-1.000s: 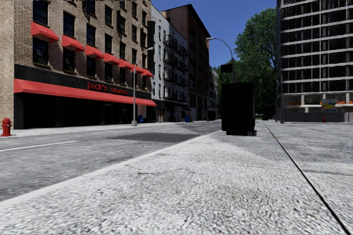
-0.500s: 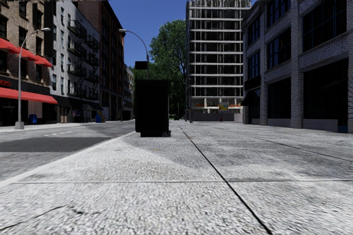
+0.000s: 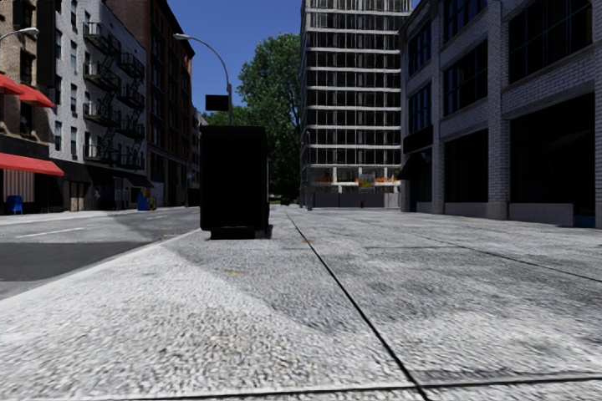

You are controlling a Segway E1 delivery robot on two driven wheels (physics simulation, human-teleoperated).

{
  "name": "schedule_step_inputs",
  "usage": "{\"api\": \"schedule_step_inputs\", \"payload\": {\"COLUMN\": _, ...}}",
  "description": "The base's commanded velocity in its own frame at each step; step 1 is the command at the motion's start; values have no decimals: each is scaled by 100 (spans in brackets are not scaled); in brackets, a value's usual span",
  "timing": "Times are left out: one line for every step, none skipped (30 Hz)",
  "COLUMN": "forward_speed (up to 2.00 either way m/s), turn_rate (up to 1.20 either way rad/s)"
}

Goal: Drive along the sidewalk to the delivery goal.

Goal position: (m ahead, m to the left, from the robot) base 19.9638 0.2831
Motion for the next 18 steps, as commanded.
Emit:
{"api": "schedule_step_inputs", "payload": {"forward_speed": 200, "turn_rate": 0}}
{"api": "schedule_step_inputs", "payload": {"forward_speed": 200, "turn_rate": 0}}
{"api": "schedule_step_inputs", "payload": {"forward_speed": 200, "turn_rate": 0}}
{"api": "schedule_step_inputs", "payload": {"forward_speed": 200, "turn_rate": 0}}
{"api": "schedule_step_inputs", "payload": {"forward_speed": 200, "turn_rate": 0}}
{"api": "schedule_step_inputs", "payload": {"forward_speed": 200, "turn_rate": 0}}
{"api": "schedule_step_inputs", "payload": {"forward_speed": 200, "turn_rate": 0}}
{"api": "schedule_step_inputs", "payload": {"forward_speed": 200, "turn_rate": 0}}
{"api": "schedule_step_inputs", "payload": {"forward_speed": 200, "turn_rate": 0}}
{"api": "schedule_step_inputs", "payload": {"forward_speed": 200, "turn_rate": 0}}
{"api": "schedule_step_inputs", "payload": {"forward_speed": 200, "turn_rate": 0}}
{"api": "schedule_step_inputs", "payload": {"forward_speed": 200, "turn_rate": 0}}
{"api": "schedule_step_inputs", "payload": {"forward_speed": 200, "turn_rate": 0}}
{"api": "schedule_step_inputs", "payload": {"forward_speed": 200, "turn_rate": 0}}
{"api": "schedule_step_inputs", "payload": {"forward_speed": 200, "turn_rate": 0}}
{"api": "schedule_step_inputs", "payload": {"forward_speed": 200, "turn_rate": 0}}
{"api": "schedule_step_inputs", "payload": {"forward_speed": 200, "turn_rate": 0}}
{"api": "schedule_step_inputs", "payload": {"forward_speed": 200, "turn_rate": 0}}
